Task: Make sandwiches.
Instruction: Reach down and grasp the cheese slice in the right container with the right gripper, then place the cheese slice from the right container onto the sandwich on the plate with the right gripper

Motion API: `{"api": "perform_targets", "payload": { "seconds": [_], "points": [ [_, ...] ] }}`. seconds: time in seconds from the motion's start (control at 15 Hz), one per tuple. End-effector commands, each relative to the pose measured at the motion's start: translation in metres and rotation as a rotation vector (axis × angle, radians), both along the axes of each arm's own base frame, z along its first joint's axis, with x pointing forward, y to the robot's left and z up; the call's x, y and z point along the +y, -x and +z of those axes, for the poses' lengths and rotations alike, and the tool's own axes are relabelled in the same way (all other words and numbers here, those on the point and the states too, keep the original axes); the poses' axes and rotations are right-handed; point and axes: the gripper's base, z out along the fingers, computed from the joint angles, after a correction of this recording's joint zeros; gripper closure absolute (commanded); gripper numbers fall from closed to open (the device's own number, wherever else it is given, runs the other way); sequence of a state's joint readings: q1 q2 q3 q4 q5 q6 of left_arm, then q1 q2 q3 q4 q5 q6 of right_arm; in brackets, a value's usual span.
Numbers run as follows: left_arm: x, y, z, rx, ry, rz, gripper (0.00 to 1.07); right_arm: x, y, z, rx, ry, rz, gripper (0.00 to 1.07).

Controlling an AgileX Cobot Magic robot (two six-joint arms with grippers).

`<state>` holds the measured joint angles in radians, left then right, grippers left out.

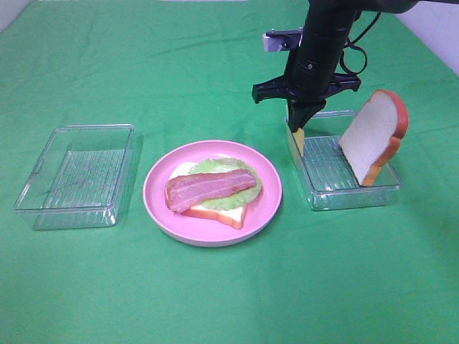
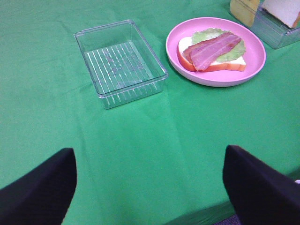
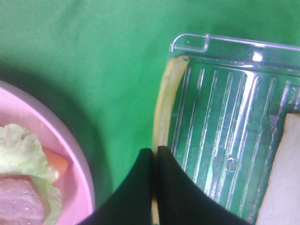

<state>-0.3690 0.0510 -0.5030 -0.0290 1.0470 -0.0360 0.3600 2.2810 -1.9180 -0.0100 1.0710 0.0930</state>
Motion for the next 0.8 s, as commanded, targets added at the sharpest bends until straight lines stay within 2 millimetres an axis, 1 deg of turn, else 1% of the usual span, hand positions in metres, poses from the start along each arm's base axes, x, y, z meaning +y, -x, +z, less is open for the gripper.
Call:
{"api": "perform_targets", "payload": {
  "seconds": [0.07, 0.27, 0.33, 0.47, 0.53, 0.6, 0.67, 0.8],
  "points": [
    [0.000, 0.001, 0.001, -0.016, 0.004, -0.002, 0.26, -0.002, 0.001, 0.007, -0.002, 0.014, 0.016, 1.07],
    [0.000, 0.001, 0.001, -0.016, 0.004, -0.002, 0.26, -0.005, 0.007, 0.044, -0.070, -0.012, 0.024, 1.07],
    [0.000, 0.001, 0.001, -0.016, 0.004, -0.002, 0.26, -0.004, 0.013, 0.064, -0.092, -0.045, 0.040, 1.07],
    [0.000, 0.001, 0.001, -0.016, 0.004, -0.002, 0.26, 0.002, 0.025, 0.085, -0.076, -0.148, 0.087, 1.07],
    [0.000, 0.001, 0.001, -0.016, 0.004, -0.002, 0.26, 0.008, 0.031, 0.089, -0.035, -0.224, 0.134, 1.07],
    [0.000, 0.001, 0.001, -0.016, 0.004, -0.002, 0.26, 0.012, 0.034, 0.090, -0.010, -0.261, 0.168, 1.07],
    [0.000, 0.001, 0.001, -0.016, 0.004, -0.002, 0.26, 0.020, 0.041, 0.091, 0.047, -0.358, 0.233, 1.07],
    [0.000, 0.001, 0.001, -0.016, 0.004, -0.002, 0.26, 0.035, 0.051, 0.082, 0.119, -0.531, 0.298, 1.07]
  ]
}}
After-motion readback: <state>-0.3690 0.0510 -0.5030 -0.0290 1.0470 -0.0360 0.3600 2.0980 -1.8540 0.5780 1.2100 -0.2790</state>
